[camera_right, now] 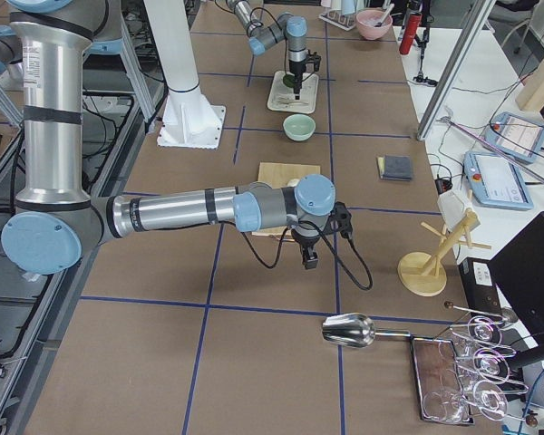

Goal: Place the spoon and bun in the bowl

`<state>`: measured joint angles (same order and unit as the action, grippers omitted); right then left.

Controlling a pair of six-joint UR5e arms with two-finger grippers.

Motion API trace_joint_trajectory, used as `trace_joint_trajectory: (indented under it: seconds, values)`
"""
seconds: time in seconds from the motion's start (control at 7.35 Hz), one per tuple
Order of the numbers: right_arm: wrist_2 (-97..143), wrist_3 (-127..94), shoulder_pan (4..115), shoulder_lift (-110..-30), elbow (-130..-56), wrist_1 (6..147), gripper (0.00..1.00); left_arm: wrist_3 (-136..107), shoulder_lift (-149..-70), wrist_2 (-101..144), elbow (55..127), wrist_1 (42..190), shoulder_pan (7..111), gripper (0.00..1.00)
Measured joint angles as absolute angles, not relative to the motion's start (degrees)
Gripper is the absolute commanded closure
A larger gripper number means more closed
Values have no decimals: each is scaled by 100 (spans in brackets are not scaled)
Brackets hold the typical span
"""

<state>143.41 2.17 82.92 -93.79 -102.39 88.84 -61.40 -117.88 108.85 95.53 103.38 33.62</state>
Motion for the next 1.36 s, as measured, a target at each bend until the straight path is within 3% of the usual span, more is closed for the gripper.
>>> trace_joint_trajectory:
  seconds: [0.41,0.68,0.95,1.09,1.36]
  values:
    - [14336,215,8267,-9379,-10230,8740,0,-6104,-11886,10869,9304,10370,3326,21]
    - [14335,204,8219,-9378,-10224,8699,0,-6091,-11894,10871,9269,10384,3323,59]
    - [14341,202,8212,-9378,-10222,8693,0,-6085,-11902,10878,9264,10381,3323,74]
    - [14343,202,8210,-9378,-10222,8693,0,-6088,-11911,10882,9265,10380,3322,98]
    - [14343,202,8209,-9378,-10222,8692,0,-6106,-11944,10894,9274,10372,3322,100]
